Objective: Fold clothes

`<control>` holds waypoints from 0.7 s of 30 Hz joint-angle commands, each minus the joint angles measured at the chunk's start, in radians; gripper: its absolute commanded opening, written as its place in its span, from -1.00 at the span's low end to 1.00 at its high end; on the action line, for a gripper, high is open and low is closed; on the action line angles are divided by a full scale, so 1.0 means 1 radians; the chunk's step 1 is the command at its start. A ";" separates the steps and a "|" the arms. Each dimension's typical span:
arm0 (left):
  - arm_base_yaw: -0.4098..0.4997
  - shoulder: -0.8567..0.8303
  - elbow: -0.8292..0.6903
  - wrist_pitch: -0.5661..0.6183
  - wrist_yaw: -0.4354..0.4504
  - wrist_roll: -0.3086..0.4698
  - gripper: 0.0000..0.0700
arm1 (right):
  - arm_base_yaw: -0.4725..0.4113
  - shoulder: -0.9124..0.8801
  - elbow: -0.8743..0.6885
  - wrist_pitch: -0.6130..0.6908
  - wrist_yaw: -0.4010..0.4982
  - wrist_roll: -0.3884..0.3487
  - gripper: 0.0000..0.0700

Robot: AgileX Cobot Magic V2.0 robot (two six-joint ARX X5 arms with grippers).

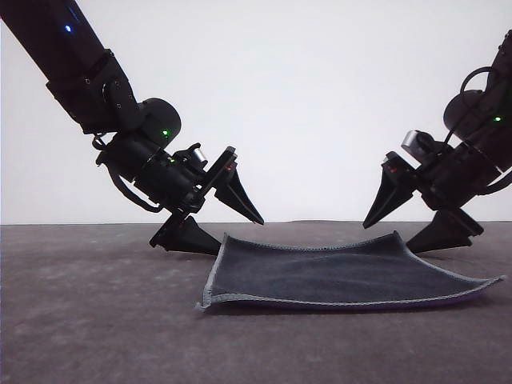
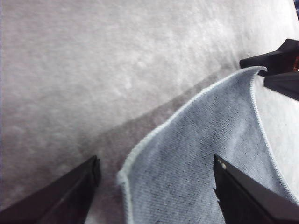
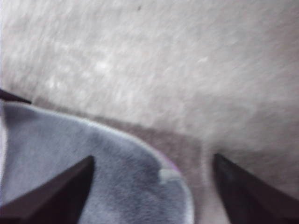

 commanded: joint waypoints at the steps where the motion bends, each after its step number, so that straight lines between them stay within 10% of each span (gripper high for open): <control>1: -0.009 0.036 0.021 -0.002 0.002 -0.011 0.30 | 0.006 0.031 0.017 0.002 -0.007 -0.012 -0.02; 8: -0.011 0.036 0.021 -0.004 0.002 -0.006 -0.99 | 0.002 0.031 0.017 0.000 -0.008 -0.023 -1.00; 21: 0.008 0.035 0.023 -0.114 0.176 0.012 -1.00 | -0.058 0.029 0.059 -0.192 -0.185 -0.112 -1.00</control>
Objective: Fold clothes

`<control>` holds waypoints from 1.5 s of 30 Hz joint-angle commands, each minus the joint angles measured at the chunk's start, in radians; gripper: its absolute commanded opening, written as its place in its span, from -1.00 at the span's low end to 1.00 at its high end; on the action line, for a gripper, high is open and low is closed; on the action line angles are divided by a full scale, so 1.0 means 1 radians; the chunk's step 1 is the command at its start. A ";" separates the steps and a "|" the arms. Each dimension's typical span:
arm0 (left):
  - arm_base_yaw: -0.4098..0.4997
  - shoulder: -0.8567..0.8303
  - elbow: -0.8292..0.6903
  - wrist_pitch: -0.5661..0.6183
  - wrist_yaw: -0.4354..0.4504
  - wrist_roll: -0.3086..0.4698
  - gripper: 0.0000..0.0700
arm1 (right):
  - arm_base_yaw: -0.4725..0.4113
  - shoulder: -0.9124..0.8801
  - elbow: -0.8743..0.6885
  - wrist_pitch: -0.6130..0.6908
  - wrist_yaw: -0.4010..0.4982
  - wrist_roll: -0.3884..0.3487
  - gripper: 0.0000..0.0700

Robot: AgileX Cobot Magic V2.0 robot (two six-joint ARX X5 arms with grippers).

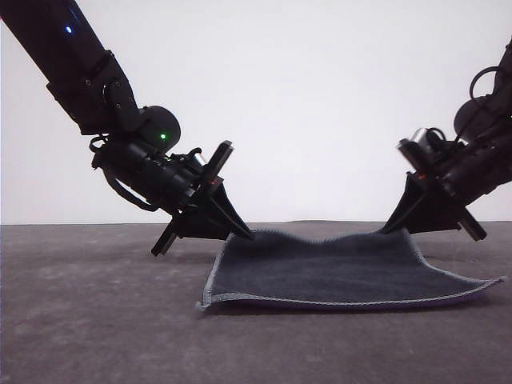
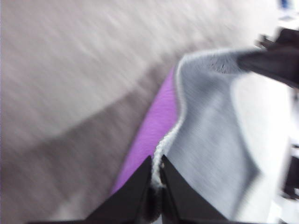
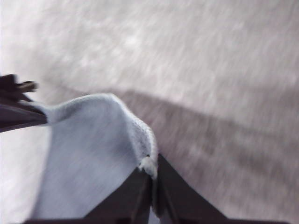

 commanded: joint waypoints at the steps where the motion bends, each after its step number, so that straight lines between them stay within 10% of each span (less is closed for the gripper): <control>1: 0.002 0.032 0.023 -0.017 0.031 0.012 -1.00 | -0.011 0.023 0.029 -0.057 -0.021 -0.069 -1.00; 21: 0.004 0.032 0.023 -0.434 0.238 0.251 -1.00 | -0.053 0.023 0.063 -0.618 -0.159 -0.396 -0.99; 42: -0.042 0.031 0.023 -0.665 0.241 0.409 -0.65 | -0.068 0.023 0.063 -0.804 -0.144 -0.487 -0.95; 45: -0.041 0.031 0.023 -0.677 0.241 0.415 -0.48 | -0.072 0.023 0.063 -0.818 -0.144 -0.492 -0.71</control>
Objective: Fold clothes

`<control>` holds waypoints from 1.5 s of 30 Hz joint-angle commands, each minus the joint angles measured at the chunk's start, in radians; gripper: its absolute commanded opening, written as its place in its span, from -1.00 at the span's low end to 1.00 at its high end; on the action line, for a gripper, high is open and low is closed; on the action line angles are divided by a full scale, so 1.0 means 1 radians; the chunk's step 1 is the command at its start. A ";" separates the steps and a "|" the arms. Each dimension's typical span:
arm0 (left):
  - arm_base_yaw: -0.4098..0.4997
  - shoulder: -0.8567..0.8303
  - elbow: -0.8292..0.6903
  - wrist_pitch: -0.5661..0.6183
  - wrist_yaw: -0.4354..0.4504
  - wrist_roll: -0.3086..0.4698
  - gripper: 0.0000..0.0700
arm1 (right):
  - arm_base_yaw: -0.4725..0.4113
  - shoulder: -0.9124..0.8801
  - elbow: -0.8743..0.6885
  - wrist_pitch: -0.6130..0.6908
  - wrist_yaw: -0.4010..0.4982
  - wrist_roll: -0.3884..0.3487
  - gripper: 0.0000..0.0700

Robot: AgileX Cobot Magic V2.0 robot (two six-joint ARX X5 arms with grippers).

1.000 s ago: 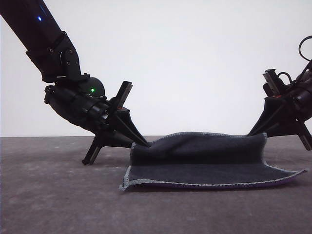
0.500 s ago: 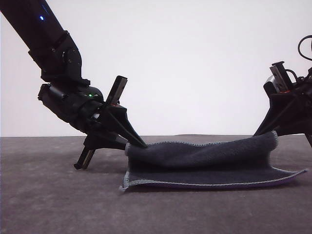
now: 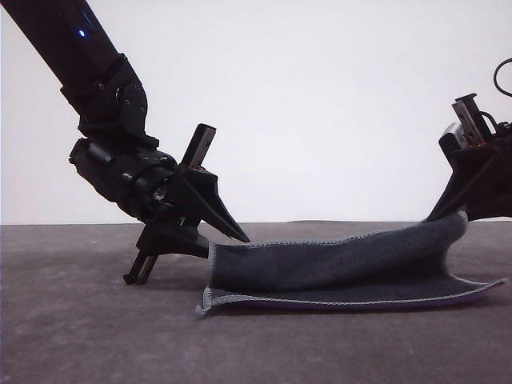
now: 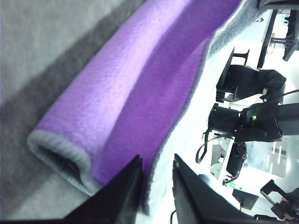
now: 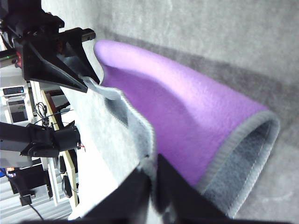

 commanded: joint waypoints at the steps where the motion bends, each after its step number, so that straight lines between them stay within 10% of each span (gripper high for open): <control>1: -0.001 0.007 0.002 -0.008 0.013 0.036 -0.37 | -0.005 0.023 0.022 -0.011 0.000 -0.027 -0.56; 9: 0.000 0.007 0.004 -0.042 0.014 0.055 -0.18 | -0.013 0.023 0.022 -0.029 -0.005 -0.036 0.40; 25: 0.042 0.007 0.345 -0.352 -0.017 0.204 -0.07 | -0.027 -0.141 0.132 -0.091 0.013 -0.051 0.63; 36: 0.068 -0.011 0.602 -0.467 -0.626 0.092 -0.07 | -0.064 -0.507 0.131 -0.077 0.348 0.131 0.64; 45: 0.073 -0.104 0.597 -0.484 -1.008 -0.045 -0.10 | -0.063 -0.640 0.025 0.006 0.395 0.185 0.64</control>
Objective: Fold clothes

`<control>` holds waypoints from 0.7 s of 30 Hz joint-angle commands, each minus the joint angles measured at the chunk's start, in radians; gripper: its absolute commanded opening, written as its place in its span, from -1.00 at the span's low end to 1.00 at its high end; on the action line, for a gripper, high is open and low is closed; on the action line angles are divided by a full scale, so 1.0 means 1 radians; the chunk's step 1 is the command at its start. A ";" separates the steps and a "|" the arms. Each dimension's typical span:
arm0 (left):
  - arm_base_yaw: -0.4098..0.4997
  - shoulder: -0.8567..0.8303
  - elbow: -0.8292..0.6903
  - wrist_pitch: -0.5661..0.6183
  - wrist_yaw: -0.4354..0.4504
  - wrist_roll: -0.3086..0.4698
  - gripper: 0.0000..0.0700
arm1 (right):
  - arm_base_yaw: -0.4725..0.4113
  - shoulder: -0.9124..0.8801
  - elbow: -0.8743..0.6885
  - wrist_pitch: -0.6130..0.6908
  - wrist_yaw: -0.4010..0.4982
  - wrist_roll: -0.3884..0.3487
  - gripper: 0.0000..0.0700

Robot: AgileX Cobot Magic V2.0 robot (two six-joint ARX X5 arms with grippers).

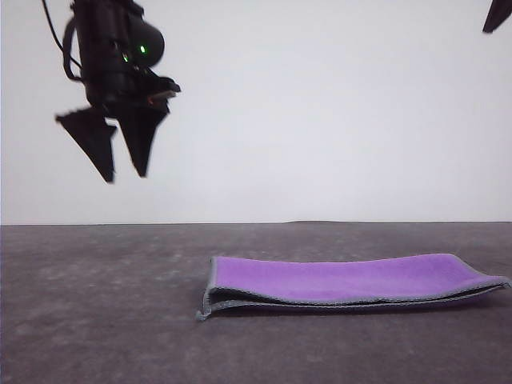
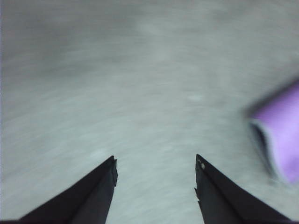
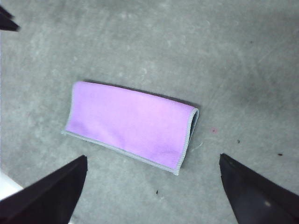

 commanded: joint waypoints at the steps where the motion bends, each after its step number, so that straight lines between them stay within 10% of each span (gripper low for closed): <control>1: -0.006 -0.038 0.015 -0.035 -0.054 -0.047 -0.10 | 0.000 0.025 -0.033 0.024 0.005 0.023 0.64; 10: -0.017 -0.269 -0.055 -0.043 -0.085 -0.048 -0.10 | -0.002 0.027 -0.389 0.427 -0.010 0.123 0.64; 21: 0.012 -0.660 -0.625 0.142 -0.084 -0.052 -0.10 | 0.006 0.156 -0.513 0.604 -0.165 0.195 0.64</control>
